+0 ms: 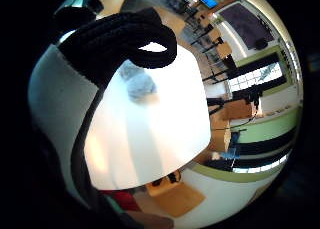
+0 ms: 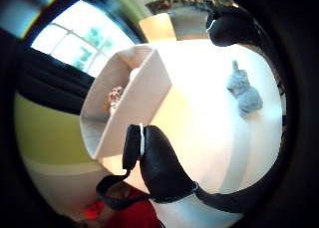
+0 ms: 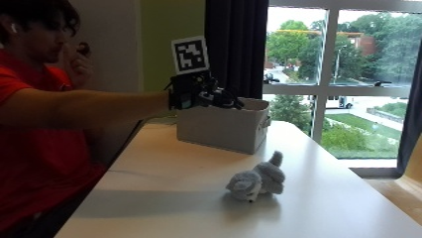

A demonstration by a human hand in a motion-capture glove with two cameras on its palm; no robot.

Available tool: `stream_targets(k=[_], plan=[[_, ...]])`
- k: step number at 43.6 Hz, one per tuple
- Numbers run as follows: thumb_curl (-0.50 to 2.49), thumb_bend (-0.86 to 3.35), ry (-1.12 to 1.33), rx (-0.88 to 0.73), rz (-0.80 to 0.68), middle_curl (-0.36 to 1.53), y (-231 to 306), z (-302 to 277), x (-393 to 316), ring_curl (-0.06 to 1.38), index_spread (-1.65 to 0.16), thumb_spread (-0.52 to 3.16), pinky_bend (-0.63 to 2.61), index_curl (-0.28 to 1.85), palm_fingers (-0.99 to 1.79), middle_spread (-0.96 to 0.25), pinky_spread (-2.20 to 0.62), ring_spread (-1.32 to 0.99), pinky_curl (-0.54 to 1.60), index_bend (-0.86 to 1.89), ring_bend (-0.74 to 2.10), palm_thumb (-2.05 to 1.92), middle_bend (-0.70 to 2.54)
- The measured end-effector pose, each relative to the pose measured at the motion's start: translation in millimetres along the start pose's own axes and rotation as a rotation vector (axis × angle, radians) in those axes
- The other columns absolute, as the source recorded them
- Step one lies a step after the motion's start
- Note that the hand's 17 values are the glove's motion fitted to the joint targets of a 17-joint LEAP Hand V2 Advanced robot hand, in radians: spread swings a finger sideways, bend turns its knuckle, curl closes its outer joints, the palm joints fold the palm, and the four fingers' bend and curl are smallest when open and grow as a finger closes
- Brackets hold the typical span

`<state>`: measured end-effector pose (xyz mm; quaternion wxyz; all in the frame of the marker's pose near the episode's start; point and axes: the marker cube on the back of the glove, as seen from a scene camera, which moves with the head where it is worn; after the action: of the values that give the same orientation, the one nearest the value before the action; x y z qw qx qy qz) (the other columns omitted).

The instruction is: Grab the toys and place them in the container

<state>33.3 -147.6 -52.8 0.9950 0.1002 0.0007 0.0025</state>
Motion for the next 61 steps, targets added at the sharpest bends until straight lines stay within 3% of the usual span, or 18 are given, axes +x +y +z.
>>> stream_targets(k=[12, 31, 45, 61], plan=[[0.25, -0.08, 0.094, -0.045, 0.197, 0.43, 6.6, 25.6, 64.7, 0.25, -0.42, 1.06, 0.76, 0.6, 0.23, -0.22, 0.08, -0.17, 0.3, 0.39, 0.67, -0.1, 0.52], [0.22, -0.08, 0.139, -0.061, 0.213, 0.41, 20.6, 44.0, 97.0, 0.22, -0.42, 1.07, 0.71, 0.57, 0.24, -0.21, 0.09, -0.18, 0.29, 0.39, 0.62, -0.1, 0.47], [0.21, -0.07, 0.12, -0.106, 0.309, 0.39, -7.8, 92.5, 102.3, 0.2, -0.42, 1.07, 0.68, 0.55, 0.25, -0.21, 0.09, -0.18, 0.29, 0.4, 0.58, -0.08, 0.44], [0.22, -0.06, 0.128, -0.075, 0.257, 0.37, -47.0, 119.4, 103.9, 0.18, -0.41, 1.09, 0.76, 0.52, 0.15, -0.18, 0.09, -0.15, 0.32, 0.3, 0.53, -0.07, 0.34]])
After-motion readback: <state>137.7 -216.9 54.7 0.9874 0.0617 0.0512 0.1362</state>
